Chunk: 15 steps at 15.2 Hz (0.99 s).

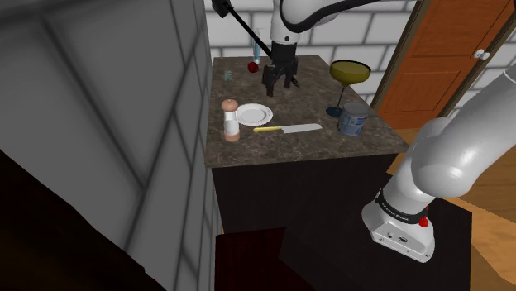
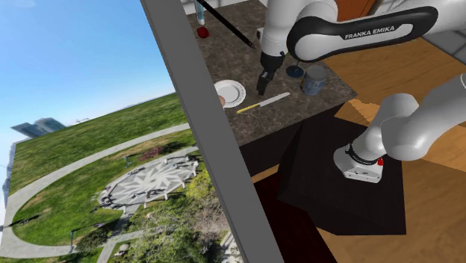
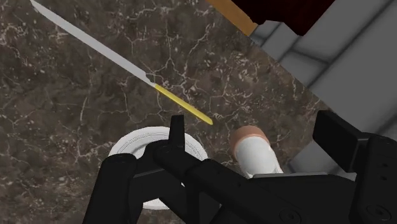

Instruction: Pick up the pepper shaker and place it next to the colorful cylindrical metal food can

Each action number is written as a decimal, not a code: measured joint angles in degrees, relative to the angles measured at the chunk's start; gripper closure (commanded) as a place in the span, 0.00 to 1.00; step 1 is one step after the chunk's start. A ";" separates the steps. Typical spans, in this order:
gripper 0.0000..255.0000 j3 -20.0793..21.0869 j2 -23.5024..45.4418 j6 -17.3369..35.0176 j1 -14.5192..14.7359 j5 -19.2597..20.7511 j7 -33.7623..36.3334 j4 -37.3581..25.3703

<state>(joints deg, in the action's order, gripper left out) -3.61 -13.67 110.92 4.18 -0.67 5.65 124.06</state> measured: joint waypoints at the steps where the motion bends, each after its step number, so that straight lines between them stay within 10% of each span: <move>1: 0.00 -0.02 2.91 0.48 0.22 -0.58 -0.29 -2.38; 15: 0.00 1.58 32.36 1.14 1.43 -7.29 -3.10 -30.11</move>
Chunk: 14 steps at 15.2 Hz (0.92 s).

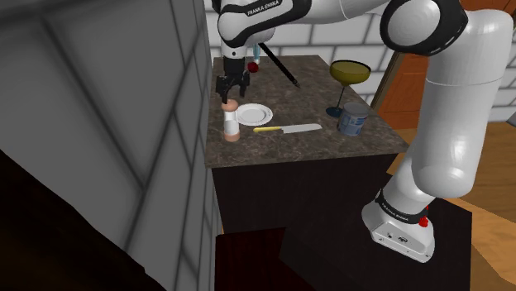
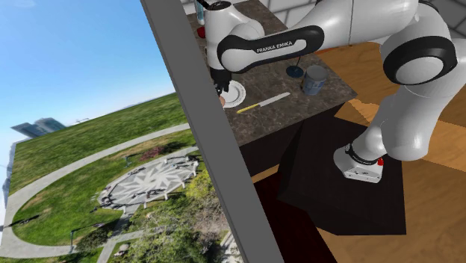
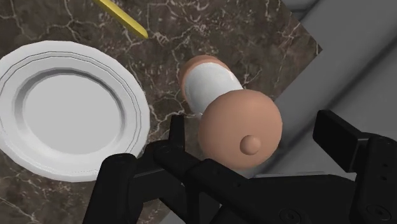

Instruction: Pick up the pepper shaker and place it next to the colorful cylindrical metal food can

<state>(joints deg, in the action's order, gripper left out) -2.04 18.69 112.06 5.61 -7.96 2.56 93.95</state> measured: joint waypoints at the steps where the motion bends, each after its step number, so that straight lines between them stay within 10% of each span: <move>1: 0.00 0.04 0.50 0.65 0.01 -0.10 -0.08 0.17; 13: 0.00 0.24 1.85 4.12 0.25 -0.36 -0.24 2.25; 14: 1.00 0.24 1.85 4.12 0.25 -0.36 -0.24 2.25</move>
